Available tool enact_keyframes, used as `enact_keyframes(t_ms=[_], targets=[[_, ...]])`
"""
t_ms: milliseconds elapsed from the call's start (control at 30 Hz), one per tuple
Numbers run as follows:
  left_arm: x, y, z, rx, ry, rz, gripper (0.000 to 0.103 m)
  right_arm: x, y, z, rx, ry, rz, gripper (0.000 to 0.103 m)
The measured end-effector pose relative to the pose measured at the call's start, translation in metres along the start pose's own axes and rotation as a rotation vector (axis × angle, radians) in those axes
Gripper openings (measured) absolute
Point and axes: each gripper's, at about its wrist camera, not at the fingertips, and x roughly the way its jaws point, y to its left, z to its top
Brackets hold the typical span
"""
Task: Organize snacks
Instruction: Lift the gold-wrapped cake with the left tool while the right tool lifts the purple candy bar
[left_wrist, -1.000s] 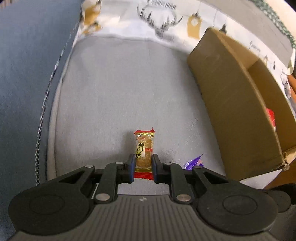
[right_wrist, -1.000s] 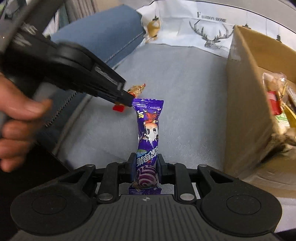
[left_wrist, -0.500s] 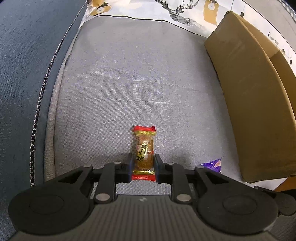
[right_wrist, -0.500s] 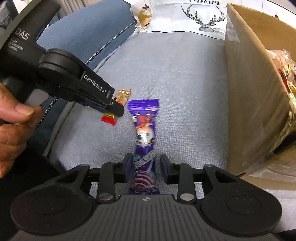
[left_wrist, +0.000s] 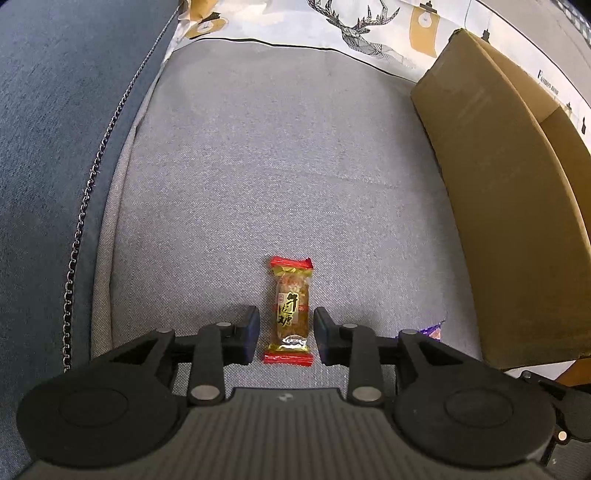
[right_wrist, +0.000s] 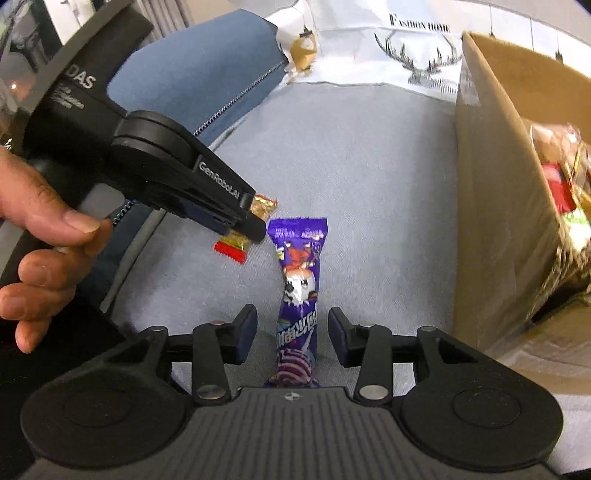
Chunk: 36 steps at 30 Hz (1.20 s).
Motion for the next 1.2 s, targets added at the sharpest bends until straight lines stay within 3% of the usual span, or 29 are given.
enact_keyframes(t_ms=[133, 200, 300, 367, 400, 500, 933, 1200], targets=[[-0.001, -0.005, 0.000, 0.013, -0.005, 0.021, 0.036, 0.001, 0.002, 0.000, -0.016, -0.003, -0.017, 0.043], [0.000, -0.009, 0.001, 0.029, -0.002, 0.026, 0.036, 0.004, 0.005, -0.002, -0.039, 0.010, -0.037, 0.028], [0.001, -0.013, 0.000, 0.037, -0.006, 0.032, 0.036, 0.007, 0.005, -0.004, -0.050, 0.023, -0.047, 0.018], [0.000, -0.014, 0.000, 0.031, -0.017, 0.042, 0.030, 0.005, 0.006, -0.003, -0.050, 0.008, -0.040, 0.015], [0.000, -0.013, -0.001, 0.029, -0.021, 0.043, 0.022, 0.003, 0.006, -0.003, -0.046, 0.000, -0.034, 0.015], [-0.003, -0.014, -0.004, 0.024, -0.027, 0.033, 0.019, -0.003, 0.004, -0.002, -0.026, -0.020, -0.026, 0.015], [-0.001, -0.016, -0.003, 0.042, -0.001, 0.021, 0.021, 0.012, -0.009, -0.002, 0.042, 0.063, -0.052, 0.019], [0.002, -0.013, -0.002, 0.041, -0.005, 0.015, 0.019, 0.015, -0.007, -0.003, 0.033, 0.063, -0.063, 0.017]])
